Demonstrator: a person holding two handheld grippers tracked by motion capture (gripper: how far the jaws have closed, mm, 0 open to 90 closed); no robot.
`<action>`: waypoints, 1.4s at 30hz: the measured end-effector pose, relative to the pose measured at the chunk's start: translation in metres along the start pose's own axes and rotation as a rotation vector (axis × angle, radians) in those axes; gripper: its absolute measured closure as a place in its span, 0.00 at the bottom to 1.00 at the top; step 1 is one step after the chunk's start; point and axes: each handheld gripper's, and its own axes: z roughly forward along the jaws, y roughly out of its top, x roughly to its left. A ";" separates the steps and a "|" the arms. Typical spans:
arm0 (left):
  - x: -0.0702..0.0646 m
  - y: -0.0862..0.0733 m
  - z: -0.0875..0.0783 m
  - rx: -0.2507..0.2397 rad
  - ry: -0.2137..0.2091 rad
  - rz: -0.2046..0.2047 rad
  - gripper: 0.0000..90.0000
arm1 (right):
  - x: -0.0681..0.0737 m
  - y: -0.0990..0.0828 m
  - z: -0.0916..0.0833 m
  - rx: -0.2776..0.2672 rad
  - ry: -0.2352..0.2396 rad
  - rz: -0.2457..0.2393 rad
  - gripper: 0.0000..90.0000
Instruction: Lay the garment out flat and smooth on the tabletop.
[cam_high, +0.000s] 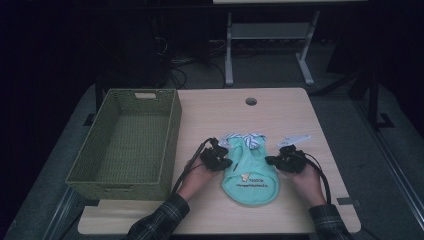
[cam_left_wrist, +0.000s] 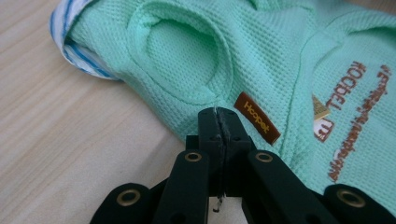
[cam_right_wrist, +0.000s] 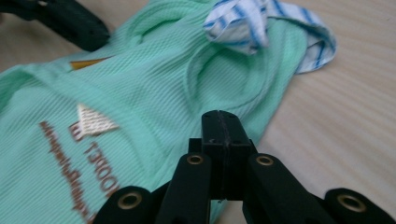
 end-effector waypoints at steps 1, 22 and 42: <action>0.000 0.000 0.001 0.004 0.000 0.005 0.99 | 0.002 -0.002 -0.001 0.005 -0.002 -0.014 1.00; -0.027 -0.014 -0.009 0.056 -0.028 0.074 0.99 | 0.008 -0.010 0.007 0.039 -0.012 -0.049 1.00; -0.063 -0.019 -0.013 0.070 -0.126 0.120 0.98 | 0.008 -0.010 0.008 0.037 -0.006 -0.057 1.00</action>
